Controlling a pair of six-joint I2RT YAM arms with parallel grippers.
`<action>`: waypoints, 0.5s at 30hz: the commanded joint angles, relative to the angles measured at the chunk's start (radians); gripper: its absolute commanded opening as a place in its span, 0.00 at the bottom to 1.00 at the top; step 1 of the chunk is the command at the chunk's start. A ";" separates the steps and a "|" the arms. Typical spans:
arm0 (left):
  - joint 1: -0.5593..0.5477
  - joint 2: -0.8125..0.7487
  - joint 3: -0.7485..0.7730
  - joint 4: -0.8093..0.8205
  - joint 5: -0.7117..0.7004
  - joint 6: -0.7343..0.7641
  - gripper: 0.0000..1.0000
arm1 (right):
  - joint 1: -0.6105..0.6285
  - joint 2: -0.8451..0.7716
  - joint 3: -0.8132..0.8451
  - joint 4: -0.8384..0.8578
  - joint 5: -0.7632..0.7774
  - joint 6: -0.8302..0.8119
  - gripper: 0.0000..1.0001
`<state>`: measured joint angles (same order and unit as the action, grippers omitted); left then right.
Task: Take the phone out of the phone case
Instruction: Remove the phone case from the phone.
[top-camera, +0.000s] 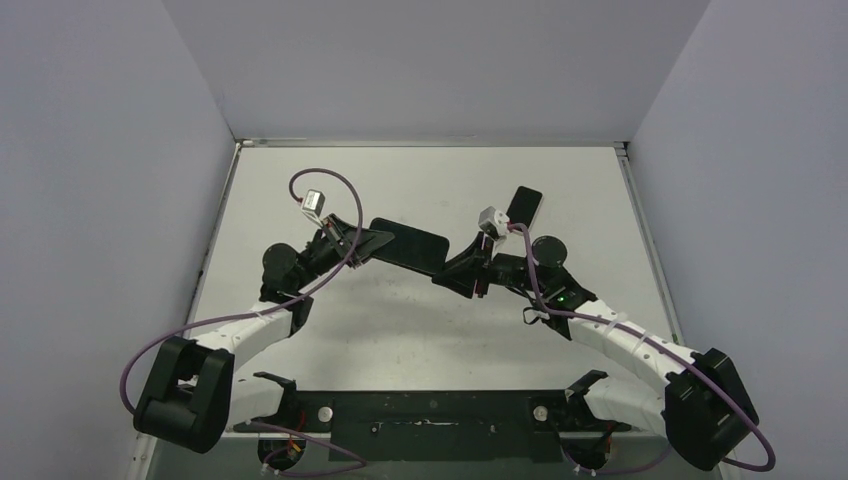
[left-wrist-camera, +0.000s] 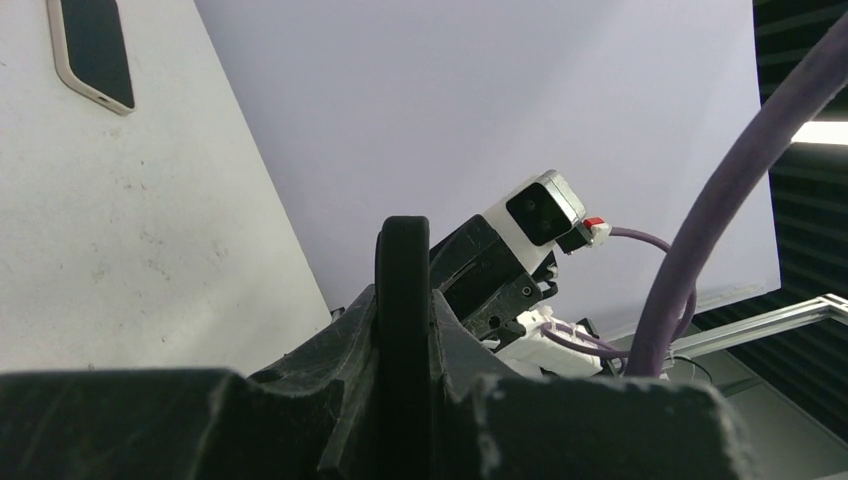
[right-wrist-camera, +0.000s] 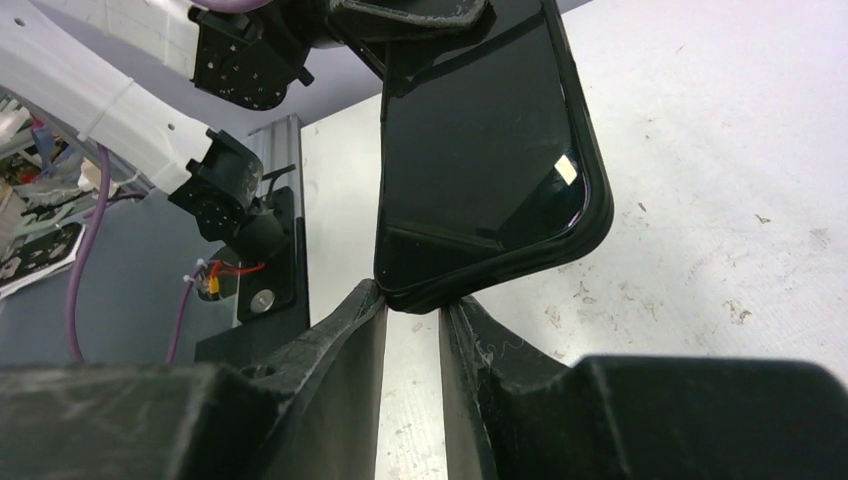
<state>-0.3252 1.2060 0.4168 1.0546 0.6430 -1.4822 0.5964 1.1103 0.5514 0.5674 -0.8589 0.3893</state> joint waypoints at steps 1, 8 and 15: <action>-0.029 0.023 0.069 0.134 0.179 -0.038 0.00 | 0.037 0.028 0.095 0.031 -0.032 -0.148 0.00; -0.028 0.064 0.111 0.280 0.290 -0.110 0.00 | 0.036 0.092 0.114 0.042 -0.012 -0.166 0.00; -0.013 0.083 0.129 0.359 0.341 -0.151 0.00 | 0.022 0.105 0.104 0.001 0.020 -0.188 0.00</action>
<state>-0.2966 1.3022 0.4808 1.2366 0.8101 -1.4899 0.6056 1.1931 0.6014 0.4995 -0.9321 0.2729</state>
